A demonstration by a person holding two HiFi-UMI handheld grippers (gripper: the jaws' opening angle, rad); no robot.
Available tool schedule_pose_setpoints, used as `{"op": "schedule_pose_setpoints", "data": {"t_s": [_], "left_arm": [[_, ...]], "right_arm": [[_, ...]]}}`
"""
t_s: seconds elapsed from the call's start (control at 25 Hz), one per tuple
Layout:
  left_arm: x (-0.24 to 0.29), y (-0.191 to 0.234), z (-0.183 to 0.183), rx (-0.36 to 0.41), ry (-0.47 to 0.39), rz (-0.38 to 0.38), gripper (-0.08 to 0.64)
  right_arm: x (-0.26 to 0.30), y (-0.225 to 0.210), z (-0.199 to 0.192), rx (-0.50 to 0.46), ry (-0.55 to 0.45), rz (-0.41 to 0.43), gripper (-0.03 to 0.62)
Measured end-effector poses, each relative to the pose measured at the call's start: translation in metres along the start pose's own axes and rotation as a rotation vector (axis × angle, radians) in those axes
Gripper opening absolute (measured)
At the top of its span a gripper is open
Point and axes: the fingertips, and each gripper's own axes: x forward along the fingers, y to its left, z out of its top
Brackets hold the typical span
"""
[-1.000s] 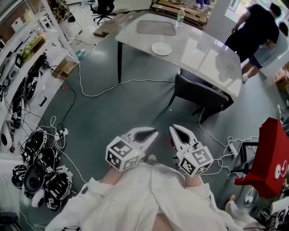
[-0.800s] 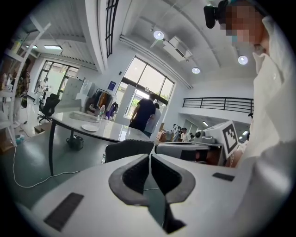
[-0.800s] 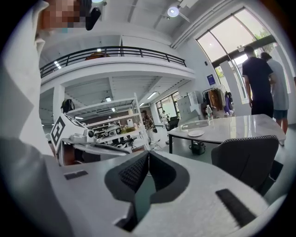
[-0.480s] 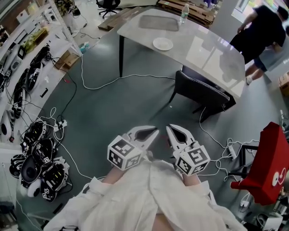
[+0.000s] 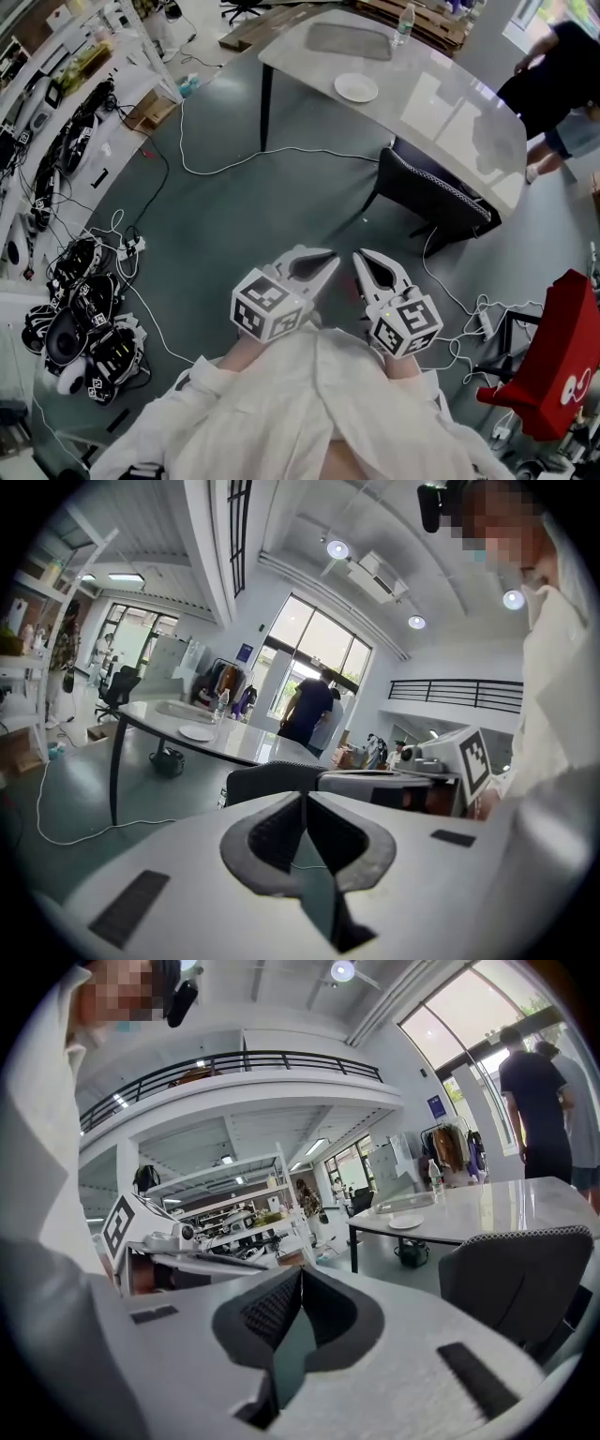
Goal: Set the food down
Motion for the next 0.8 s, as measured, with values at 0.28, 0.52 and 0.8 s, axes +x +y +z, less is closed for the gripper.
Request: {"op": "schedule_pose_setpoints", "data": {"t_s": [0.28,0.52,0.8], "left_arm": [[0.028,0.074,0.041,-0.006,-0.001,0.018,0.028],[0.055,0.122,0.096,0.015,-0.036,-0.022,0.028],[0.089,0.173,0.138,0.059,-0.017,-0.087,0.028]], "right_arm": [[0.059,-0.038,0.027,-0.012,-0.004,-0.013,0.002],[0.115,-0.073,0.072,-0.029,-0.024,-0.055,0.002],[0.169,-0.113,0.101,-0.048,-0.029,-0.127,0.002]]}}
